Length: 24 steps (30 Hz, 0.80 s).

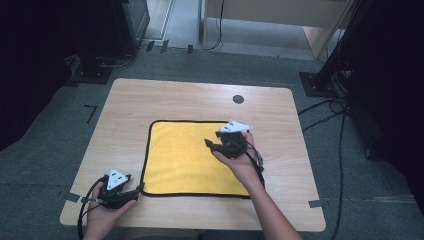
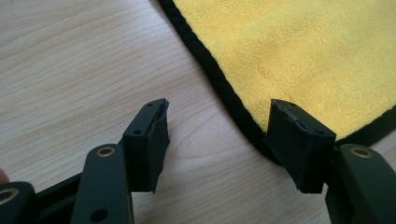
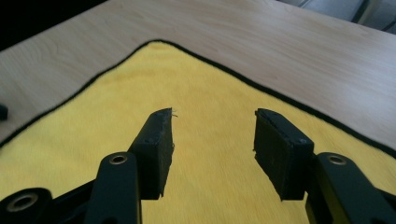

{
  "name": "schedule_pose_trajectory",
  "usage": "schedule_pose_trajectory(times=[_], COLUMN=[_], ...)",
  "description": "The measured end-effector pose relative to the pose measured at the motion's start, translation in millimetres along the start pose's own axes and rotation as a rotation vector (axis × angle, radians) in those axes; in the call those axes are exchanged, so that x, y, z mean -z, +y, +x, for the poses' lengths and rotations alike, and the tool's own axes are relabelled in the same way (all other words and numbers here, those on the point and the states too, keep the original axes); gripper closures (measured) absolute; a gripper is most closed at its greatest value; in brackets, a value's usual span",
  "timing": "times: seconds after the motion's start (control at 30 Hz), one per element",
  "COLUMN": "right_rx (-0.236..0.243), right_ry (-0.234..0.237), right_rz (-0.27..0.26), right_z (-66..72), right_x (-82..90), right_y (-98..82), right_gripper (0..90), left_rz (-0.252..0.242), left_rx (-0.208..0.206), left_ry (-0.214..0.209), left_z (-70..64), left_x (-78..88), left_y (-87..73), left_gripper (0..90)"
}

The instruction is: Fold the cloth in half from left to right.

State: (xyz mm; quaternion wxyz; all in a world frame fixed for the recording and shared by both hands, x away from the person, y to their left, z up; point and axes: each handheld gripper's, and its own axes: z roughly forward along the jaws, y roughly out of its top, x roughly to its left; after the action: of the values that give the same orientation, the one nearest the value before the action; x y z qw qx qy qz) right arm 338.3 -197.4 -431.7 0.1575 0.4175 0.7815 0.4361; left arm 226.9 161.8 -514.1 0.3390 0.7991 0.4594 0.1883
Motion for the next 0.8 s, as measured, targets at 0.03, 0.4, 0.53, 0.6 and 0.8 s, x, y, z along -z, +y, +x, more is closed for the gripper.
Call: schedule_pose_trajectory(times=[0.03,0.4,0.53,0.6,0.8], right_rx=[-0.011,0.06,0.07,0.079,0.088], right_ry=[0.003,0.015,0.023,0.025,0.032], right_rz=[-0.002,0.085,0.108,0.122,0.157], right_z=[0.7,28.9,40.0,47.6,64.3], right_x=[-15.2,-102.4,-127.7,-143.9,-186.4], right_y=[12.8,50.2,53.5,55.3,62.2], right_gripper=[47.4,48.3,49.5,50.4,51.8], left_rz=[-0.001,-0.01,-0.017,-0.018,-0.014], left_rx=[-0.002,-0.034,-0.04,-0.047,-0.061], left_ry=[-0.002,-0.018,-0.034,-0.047,-0.069], left_z=[-1.0,-2.6,-3.7,-4.1,-5.3], left_x=[-1.3,-1.7,-1.3,-1.0,-0.3], left_y=[1.0,1.2,0.7,0.4,0.9], left_gripper=[38.8,44.7,52.7,57.0,66.5])
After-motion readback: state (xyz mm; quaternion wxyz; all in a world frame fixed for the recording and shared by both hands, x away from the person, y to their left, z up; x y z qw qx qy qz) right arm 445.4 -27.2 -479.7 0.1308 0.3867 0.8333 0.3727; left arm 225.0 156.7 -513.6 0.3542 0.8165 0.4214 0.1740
